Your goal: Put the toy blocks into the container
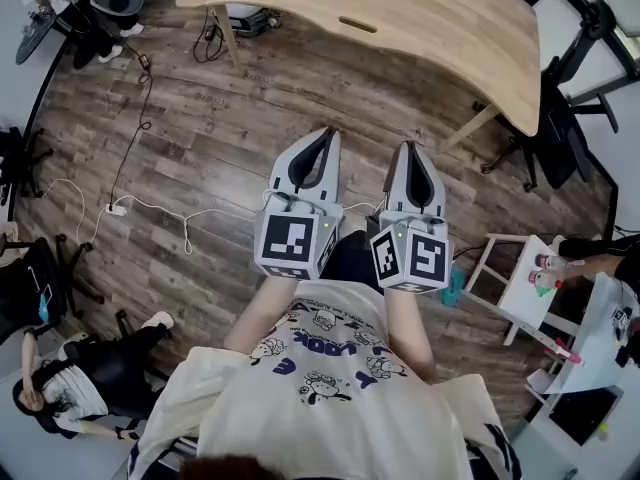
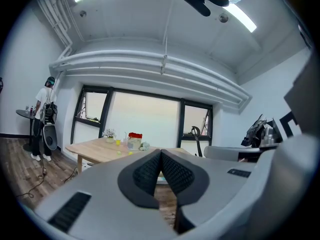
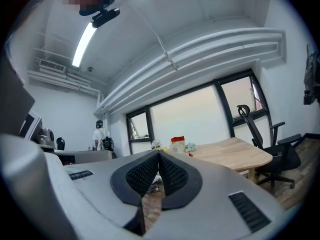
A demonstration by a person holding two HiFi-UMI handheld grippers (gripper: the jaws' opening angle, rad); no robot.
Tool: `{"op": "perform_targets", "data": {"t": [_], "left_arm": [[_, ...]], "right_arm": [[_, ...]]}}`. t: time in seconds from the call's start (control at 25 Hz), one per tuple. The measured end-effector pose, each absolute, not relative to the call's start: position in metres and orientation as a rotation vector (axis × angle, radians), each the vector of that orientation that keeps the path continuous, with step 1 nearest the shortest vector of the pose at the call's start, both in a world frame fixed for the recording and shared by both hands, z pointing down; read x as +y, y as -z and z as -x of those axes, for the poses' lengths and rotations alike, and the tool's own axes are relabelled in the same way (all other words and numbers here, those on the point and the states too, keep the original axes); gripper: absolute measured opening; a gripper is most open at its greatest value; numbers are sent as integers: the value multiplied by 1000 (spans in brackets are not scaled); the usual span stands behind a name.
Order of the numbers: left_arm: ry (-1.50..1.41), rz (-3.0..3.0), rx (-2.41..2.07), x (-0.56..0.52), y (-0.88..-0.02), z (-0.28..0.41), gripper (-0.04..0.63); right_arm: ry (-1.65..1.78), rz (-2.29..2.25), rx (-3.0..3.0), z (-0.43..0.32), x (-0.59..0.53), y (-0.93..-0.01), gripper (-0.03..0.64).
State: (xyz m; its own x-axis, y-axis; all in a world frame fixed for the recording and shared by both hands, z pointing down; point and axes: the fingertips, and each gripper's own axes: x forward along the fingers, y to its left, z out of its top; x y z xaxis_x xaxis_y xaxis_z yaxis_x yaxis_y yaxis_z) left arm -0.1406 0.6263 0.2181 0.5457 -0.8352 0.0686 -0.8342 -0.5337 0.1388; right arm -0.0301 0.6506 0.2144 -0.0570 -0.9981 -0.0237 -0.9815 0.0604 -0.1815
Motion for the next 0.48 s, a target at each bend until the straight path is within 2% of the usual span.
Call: {"op": "perform_targets", "data": {"t": [0.48], "left_arm": [[23, -2581, -1465, 590, -223, 150, 26]], "right_arm": [[145, 2046, 2223, 34, 614, -214, -6]]}}
